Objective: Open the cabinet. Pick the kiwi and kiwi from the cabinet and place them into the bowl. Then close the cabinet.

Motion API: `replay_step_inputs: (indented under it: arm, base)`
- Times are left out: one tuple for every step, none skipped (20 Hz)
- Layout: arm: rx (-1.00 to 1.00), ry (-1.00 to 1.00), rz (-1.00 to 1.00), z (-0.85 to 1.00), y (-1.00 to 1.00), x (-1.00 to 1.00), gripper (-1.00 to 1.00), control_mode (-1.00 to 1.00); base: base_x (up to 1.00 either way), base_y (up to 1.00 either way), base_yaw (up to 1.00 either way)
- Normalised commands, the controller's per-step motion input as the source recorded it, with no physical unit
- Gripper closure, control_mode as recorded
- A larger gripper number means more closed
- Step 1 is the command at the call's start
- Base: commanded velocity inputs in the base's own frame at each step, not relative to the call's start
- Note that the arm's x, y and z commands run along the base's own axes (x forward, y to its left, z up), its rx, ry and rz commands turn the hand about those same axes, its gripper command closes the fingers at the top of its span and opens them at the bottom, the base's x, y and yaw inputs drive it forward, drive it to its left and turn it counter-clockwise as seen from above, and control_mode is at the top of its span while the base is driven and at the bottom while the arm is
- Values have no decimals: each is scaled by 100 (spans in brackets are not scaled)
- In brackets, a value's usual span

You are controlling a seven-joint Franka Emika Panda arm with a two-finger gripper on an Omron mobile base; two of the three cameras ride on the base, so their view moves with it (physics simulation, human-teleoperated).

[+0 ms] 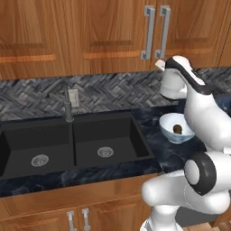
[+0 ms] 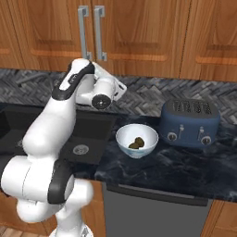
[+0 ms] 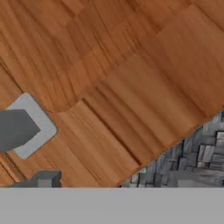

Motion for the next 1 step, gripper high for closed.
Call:
replay_step_inputs:
  arm:
    - [0, -26, -1, 17, 0, 0, -100, -100]
  base:
    - [0, 0, 0]
